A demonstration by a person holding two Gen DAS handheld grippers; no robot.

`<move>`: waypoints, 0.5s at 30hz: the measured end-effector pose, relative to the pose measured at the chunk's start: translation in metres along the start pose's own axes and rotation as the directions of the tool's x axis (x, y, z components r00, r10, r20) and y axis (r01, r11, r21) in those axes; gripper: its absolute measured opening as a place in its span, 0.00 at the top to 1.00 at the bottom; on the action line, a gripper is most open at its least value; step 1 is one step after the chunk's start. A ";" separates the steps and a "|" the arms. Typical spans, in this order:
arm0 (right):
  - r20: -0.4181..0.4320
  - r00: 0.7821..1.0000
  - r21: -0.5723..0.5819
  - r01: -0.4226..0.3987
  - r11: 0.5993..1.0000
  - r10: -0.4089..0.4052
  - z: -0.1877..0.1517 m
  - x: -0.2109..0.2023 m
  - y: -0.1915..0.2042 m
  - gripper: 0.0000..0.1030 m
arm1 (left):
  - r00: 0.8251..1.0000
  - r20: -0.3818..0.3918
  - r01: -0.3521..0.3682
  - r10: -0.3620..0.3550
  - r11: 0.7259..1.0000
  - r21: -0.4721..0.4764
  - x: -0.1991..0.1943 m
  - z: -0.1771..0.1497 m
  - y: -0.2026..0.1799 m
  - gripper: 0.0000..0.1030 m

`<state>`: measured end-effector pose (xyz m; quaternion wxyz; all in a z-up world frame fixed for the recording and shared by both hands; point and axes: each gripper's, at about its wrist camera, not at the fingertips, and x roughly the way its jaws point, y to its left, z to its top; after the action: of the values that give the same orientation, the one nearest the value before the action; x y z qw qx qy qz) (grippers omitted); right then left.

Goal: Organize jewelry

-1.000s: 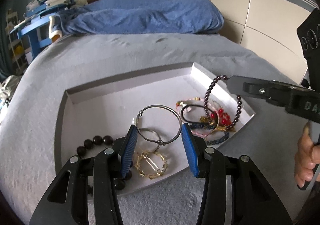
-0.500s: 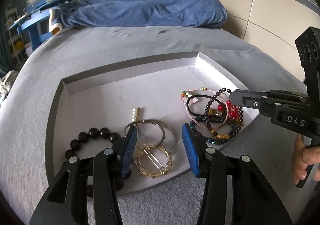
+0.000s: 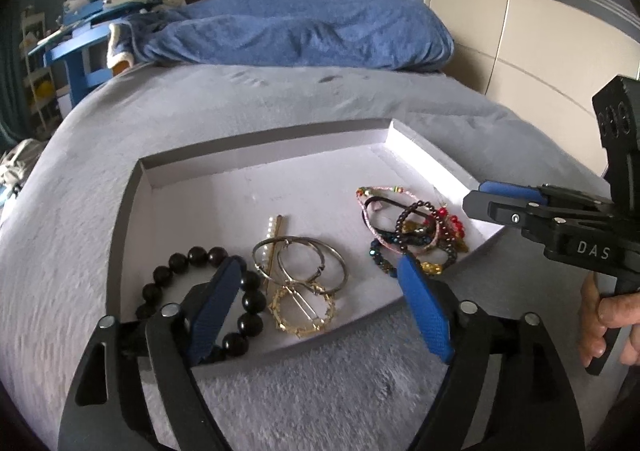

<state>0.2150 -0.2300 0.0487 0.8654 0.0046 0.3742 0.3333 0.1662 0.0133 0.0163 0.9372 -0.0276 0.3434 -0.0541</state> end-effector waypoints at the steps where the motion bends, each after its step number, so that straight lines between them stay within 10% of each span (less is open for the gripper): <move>1: 0.009 1.000 0.004 -0.005 1.000 0.005 -0.002 -0.004 0.000 0.54 | 1.000 0.010 0.010 -0.010 1.000 -0.004 -0.004 -0.002 -0.001 0.21; 15: 0.084 0.996 -0.025 -0.004 1.000 0.006 -0.033 -0.045 0.011 0.22 | 0.992 0.116 -0.034 0.040 0.998 -0.052 -0.051 -0.030 -0.001 0.08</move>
<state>0.1648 -0.2557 0.0568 0.8794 0.0089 0.3334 0.3396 0.1081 0.0180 0.0262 0.9556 -0.0479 0.2896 -0.0265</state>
